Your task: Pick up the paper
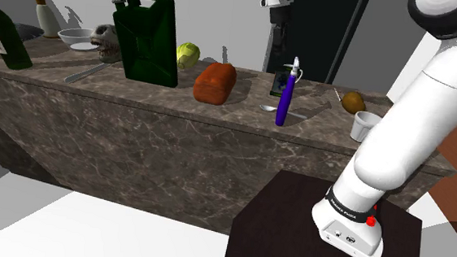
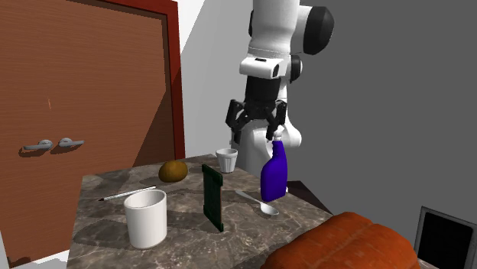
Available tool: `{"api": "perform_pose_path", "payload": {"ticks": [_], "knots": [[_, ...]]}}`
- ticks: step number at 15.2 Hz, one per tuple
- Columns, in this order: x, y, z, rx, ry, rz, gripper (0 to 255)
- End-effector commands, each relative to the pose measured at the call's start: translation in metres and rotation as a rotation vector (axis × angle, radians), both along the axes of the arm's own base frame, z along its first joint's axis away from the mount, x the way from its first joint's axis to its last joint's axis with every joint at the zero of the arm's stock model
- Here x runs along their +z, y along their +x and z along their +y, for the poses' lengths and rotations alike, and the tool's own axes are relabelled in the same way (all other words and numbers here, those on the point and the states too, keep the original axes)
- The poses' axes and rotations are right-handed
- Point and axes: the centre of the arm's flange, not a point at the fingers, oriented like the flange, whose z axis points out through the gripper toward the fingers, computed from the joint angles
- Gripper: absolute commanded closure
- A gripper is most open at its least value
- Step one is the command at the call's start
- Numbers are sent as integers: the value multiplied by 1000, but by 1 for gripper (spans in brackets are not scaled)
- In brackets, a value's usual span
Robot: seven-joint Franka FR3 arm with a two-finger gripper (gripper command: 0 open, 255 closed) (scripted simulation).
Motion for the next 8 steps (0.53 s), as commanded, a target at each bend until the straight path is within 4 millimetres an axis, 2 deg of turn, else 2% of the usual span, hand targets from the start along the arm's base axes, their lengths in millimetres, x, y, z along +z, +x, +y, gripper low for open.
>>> {"api": "perform_pose_path", "payload": {"ticks": [1,6,8], "knots": [[-11,19,-16,41,-21,53,0],[-41,70,-55,137,-74,181,0],[-51,77,-60,151,-81,198,0]]}}
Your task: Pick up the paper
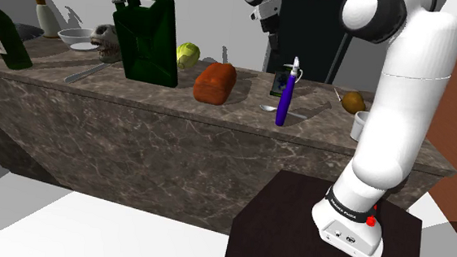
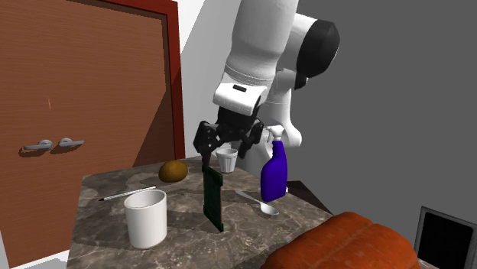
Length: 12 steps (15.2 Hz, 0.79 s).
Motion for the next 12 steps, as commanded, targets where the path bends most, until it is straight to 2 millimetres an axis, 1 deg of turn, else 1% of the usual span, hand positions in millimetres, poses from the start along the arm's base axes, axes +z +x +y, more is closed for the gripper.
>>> {"api": "perform_pose_path", "payload": {"ticks": [1,6,8,9,12], "knots": [[-11,4,-2,10,-5,12,0],[-37,4,-2,10,-5,12,0],[-40,4,-2,10,-5,12,0],[-40,3,-2,10,-5,12,255],[-40,3,-1,10,-5,12,255]]}}
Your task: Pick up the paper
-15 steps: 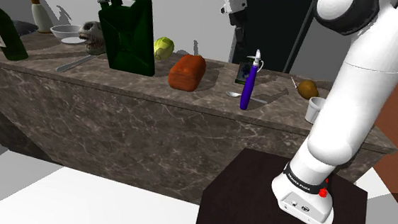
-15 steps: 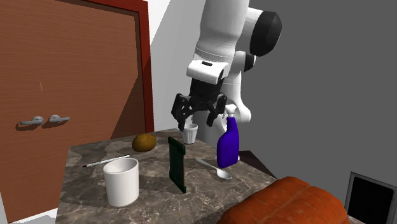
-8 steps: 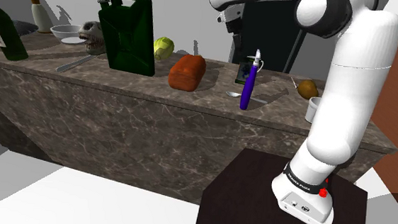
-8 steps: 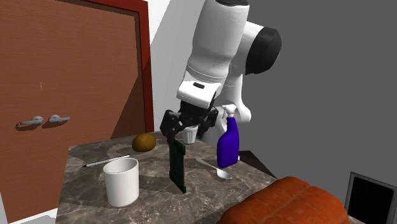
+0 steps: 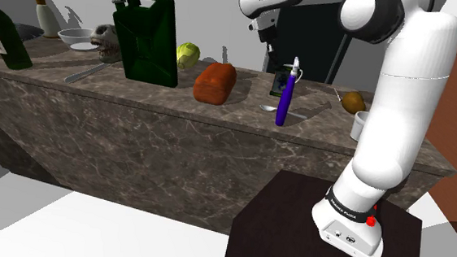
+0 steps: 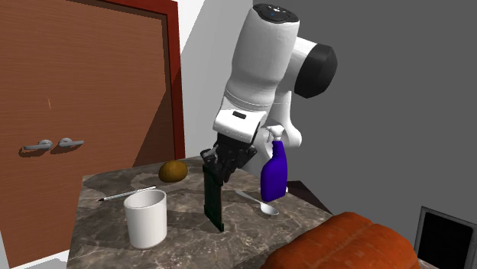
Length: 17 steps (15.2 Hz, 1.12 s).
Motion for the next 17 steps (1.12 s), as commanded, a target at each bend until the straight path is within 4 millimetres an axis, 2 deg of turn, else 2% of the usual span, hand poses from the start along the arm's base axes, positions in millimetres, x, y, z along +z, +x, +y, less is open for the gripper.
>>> {"api": "perform_pose_path", "payload": {"ticks": [1,6,17], "knots": [[0,0,0,0,0,0,255],[0,1,-1,0,0,0,255],[58,1,-1,0,0,0,255]]}}
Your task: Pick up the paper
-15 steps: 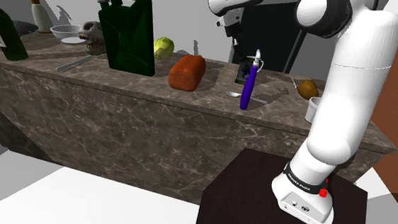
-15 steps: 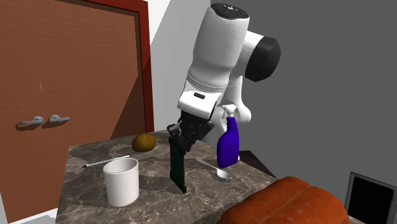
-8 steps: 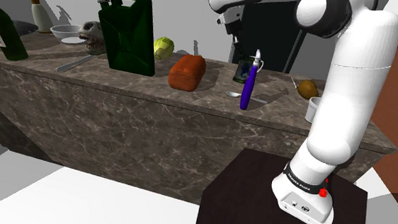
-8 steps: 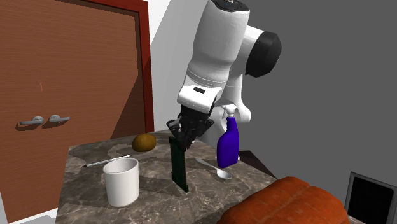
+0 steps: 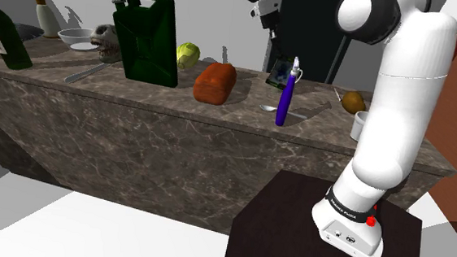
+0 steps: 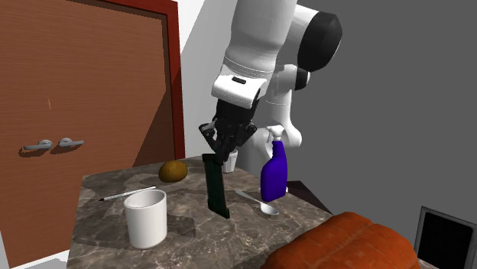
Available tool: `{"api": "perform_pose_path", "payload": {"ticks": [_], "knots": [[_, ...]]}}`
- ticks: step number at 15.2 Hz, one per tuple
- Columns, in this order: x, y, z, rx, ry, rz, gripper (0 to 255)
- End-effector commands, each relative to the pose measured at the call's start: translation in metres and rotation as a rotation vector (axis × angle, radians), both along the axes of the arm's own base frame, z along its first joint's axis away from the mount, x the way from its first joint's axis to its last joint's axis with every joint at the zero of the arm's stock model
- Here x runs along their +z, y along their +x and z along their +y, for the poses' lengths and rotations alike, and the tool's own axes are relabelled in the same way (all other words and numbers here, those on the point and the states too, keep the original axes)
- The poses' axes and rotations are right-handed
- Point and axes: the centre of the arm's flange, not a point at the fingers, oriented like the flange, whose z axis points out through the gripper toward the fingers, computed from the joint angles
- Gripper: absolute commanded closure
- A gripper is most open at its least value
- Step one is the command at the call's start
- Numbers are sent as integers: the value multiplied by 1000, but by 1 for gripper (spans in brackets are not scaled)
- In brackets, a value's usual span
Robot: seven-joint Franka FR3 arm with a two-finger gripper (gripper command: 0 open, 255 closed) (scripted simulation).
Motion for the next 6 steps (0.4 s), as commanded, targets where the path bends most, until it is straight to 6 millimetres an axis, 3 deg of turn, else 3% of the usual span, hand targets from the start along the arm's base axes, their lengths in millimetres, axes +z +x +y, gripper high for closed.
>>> {"api": "perform_pose_path", "payload": {"ticks": [1,6], "knots": [[11,0,0,0,0,0,255],[27,0,0,0,0,0,255]]}}
